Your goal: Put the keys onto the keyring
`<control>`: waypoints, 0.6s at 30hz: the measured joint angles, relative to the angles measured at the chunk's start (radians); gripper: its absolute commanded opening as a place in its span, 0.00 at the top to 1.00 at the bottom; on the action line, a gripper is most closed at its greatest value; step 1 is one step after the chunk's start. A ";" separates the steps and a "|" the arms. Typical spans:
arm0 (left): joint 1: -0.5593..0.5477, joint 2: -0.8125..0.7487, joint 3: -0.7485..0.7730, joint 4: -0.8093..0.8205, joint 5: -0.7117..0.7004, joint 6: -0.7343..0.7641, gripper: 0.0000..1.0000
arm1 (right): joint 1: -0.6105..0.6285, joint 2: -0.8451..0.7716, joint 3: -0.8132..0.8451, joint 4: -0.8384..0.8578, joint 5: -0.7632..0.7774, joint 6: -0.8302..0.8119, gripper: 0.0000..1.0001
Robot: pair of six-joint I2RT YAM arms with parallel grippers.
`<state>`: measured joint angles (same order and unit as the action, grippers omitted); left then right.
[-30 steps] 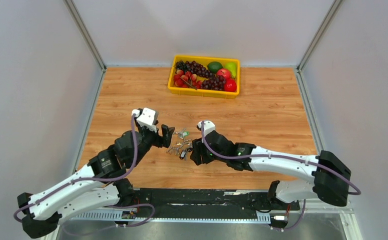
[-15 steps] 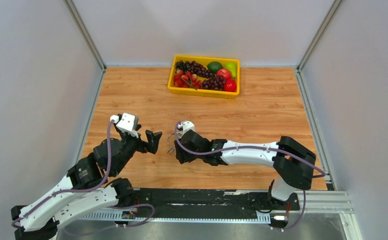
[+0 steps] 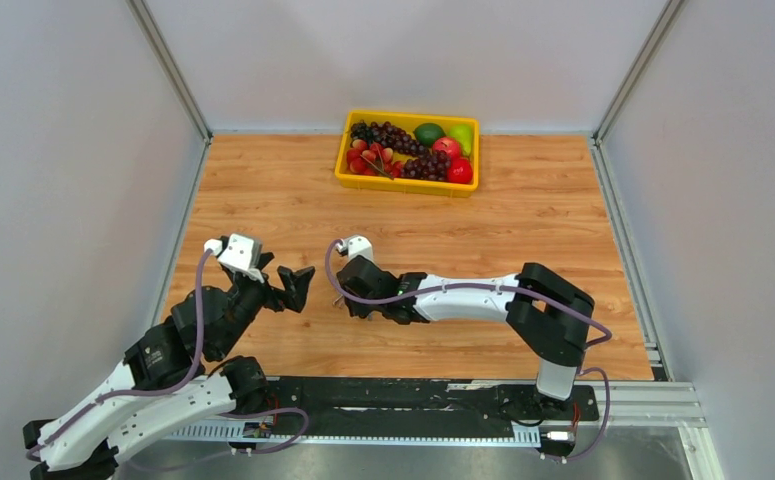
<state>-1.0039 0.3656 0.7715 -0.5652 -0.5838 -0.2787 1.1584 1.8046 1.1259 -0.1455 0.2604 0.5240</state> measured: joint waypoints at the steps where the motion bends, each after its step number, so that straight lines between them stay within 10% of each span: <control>1: 0.000 -0.003 -0.006 0.000 0.000 0.000 0.00 | 0.000 0.010 0.011 -0.001 0.007 -0.004 0.69; 18: 0.000 -0.029 -0.025 -0.001 0.002 0.008 0.00 | 0.000 0.065 0.038 -0.031 0.074 -0.012 0.77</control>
<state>-1.0039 0.3367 0.7467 -0.5663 -0.5816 -0.2707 1.1580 1.8698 1.1641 -0.1768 0.3344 0.5117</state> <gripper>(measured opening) 0.998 0.232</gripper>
